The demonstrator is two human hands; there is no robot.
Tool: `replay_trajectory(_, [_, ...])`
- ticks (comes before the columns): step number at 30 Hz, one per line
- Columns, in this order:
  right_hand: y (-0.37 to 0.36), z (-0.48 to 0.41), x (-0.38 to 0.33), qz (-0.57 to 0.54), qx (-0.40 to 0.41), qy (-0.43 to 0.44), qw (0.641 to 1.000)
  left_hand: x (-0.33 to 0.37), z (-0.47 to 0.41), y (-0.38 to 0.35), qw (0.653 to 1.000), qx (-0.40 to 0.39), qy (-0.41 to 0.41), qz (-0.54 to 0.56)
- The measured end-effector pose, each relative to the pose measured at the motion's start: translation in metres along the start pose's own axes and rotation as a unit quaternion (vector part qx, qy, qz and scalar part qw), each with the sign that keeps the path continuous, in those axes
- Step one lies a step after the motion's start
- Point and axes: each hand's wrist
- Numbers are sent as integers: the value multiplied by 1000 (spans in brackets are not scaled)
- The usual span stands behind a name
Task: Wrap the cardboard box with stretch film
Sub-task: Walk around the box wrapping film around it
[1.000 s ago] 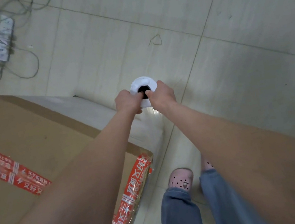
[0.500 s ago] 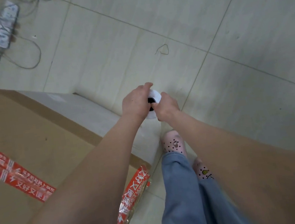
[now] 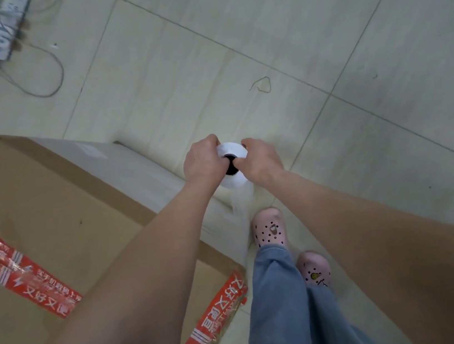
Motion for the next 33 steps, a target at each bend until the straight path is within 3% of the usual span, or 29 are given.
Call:
replay_trajectory(4, [-11, -4, -22, -40, 32, 5, 999, -25, -15, 15, 995, 30, 64, 71])
replay_trajectory(9, [-30, -14, -59, -60, -1, 14, 998, -61, -27, 31, 963, 69, 163, 200])
replay_trajectory(13, [-47, -23, -86, -8, -2, 32, 999, -81, -28, 39, 932, 74, 229, 270])
replay_trajectory(18, [-40, -30, -110, 98, -18, 96, 990, -92, -32, 52, 927, 5, 246, 282])
replay_trajectory(21, [-35, -36, -118, 101, -22, 104, 989, -86, -39, 60, 949, -5, 214, 232])
replay_trajectory(25, [-34, -41, -116, 92, -33, 95, 991, -73, -46, 69, 994, 10, 85, 68])
replay_trajectory(29, [-29, -46, -113, 81, -39, 92, 992, -64, -52, 70, 1000, 14, 4, -9])
replay_trajectory(33, [-20, -51, -114, 99, -62, 103, 988, -57, -61, 74, 998, -11, -13, -58])
Point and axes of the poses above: each hand's wrist, its own z-axis away from the middle knuckle, its own y-axis out of the back of the hand, x = y × z, and after that the axes turned 6 degrees about z, right-handed
